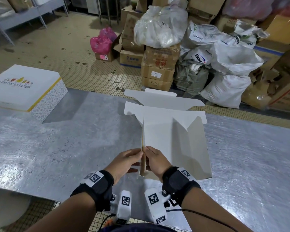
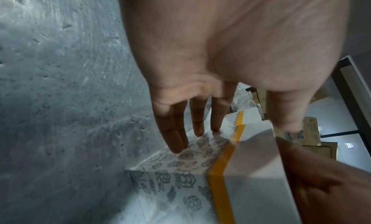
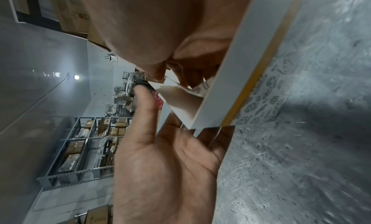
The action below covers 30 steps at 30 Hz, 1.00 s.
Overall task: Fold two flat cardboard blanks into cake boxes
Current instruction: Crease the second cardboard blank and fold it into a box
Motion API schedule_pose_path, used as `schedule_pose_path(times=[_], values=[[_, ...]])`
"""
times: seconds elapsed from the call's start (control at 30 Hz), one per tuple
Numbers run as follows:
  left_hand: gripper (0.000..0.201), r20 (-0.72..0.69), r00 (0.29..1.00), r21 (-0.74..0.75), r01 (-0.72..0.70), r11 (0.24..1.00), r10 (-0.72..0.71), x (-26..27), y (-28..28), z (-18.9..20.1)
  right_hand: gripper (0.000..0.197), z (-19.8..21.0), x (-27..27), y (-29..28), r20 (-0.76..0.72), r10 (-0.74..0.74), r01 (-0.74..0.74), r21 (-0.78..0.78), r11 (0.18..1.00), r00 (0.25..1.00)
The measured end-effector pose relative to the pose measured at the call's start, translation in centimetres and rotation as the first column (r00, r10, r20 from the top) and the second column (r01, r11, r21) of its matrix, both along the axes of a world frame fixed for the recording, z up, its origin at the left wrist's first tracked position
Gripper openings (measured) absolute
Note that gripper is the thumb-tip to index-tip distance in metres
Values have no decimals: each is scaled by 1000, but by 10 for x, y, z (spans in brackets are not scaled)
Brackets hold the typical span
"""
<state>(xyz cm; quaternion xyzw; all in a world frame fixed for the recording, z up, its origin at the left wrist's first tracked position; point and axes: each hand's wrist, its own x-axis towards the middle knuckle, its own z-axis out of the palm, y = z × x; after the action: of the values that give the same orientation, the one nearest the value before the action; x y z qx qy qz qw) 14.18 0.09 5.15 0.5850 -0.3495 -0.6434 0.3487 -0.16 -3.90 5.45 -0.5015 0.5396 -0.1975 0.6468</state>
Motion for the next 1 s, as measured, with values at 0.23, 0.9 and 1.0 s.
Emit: schedule_pose_path(times=[0.23,0.9,1.0], values=[[34,0,1000,-7,-1,1000,1,-1,0,0,37,-4,-4,0,31,-9,8,23,1000,999],[36,-134,964,58,-224,973,230,-2,4,-17,24,-3,-12,-1,-138,-88,67,-154,986,986],[43,-128,971,62,-196,979,203,-3,4,-17,27,0,-9,-1,-124,-90,78,-100,992,988]])
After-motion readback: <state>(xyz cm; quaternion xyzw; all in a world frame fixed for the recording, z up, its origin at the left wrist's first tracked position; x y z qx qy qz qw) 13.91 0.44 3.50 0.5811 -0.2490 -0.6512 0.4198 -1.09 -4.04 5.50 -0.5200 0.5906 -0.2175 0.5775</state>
